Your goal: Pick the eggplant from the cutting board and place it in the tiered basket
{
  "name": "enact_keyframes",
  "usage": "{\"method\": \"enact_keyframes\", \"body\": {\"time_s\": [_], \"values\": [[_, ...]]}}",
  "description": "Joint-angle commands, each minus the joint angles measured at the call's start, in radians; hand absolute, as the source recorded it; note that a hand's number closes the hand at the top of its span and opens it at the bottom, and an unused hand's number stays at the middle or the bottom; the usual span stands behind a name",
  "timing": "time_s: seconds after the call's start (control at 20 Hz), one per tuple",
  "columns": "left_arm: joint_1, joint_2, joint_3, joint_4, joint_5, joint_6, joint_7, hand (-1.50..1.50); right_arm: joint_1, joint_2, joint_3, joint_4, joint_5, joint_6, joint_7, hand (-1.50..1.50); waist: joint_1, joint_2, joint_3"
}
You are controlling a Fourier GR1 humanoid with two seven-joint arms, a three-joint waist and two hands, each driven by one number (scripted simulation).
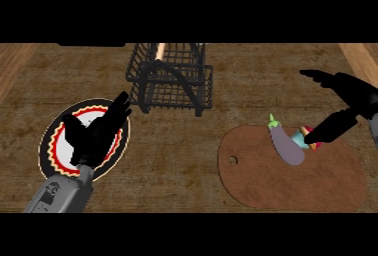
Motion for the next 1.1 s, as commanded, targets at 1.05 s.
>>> {"method": "enact_keyframes", "body": {"time_s": [1.05], "values": [[0.046,-0.013,0.022,-0.041,-0.027,-0.034,0.005,0.00,-0.316,0.356,0.350,0.235,0.101,0.196,0.647,-1.50,-0.003,0.002,0.003]]}}
